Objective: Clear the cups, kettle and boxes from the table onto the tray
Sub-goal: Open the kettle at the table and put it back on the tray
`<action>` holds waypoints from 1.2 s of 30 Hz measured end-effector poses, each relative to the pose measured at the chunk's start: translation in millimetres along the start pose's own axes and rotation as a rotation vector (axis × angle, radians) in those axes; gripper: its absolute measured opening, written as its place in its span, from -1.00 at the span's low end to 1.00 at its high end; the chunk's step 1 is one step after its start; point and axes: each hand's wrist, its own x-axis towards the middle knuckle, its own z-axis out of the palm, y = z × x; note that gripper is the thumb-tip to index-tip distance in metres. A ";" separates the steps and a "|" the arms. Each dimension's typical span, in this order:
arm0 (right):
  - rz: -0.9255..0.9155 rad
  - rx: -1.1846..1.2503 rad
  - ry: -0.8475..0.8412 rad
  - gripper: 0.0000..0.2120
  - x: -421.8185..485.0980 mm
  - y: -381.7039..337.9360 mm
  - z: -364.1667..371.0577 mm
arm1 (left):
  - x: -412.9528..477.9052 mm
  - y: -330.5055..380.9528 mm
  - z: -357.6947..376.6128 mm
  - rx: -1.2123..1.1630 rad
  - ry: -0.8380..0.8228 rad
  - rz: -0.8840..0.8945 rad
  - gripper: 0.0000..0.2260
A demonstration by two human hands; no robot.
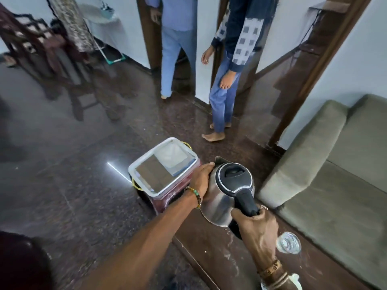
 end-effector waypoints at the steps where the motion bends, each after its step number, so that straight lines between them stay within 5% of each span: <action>1: -0.003 0.020 -0.004 -0.68 0.0 -5.6 5.4 | 0.9 4.7 -8.2 0.003 0.020 0.007 -0.68; 7: -0.036 0.051 -0.048 -0.71 3.0 -38.5 59.1 | 18.8 24.9 -70.2 -0.024 0.056 0.010 -0.77; 12: -0.022 0.012 -0.104 -0.68 1.0 -64.0 119.3 | 54.0 17.8 -130.8 -0.035 0.054 -0.095 -0.58; 19: -0.007 -0.045 -0.097 -0.66 -2.6 -108.0 199.2 | 101.6 20.8 -207.6 -0.085 0.092 -0.115 -0.70; 23: -0.028 -0.068 -0.096 -0.82 5.0 -123.7 238.8 | 130.2 22.4 -237.9 -0.122 0.096 -0.125 -0.69; 36: -0.084 -0.068 -0.245 -0.64 64.1 -112.9 382.1 | 230.5 -11.3 -313.6 -0.225 0.361 -0.217 -0.69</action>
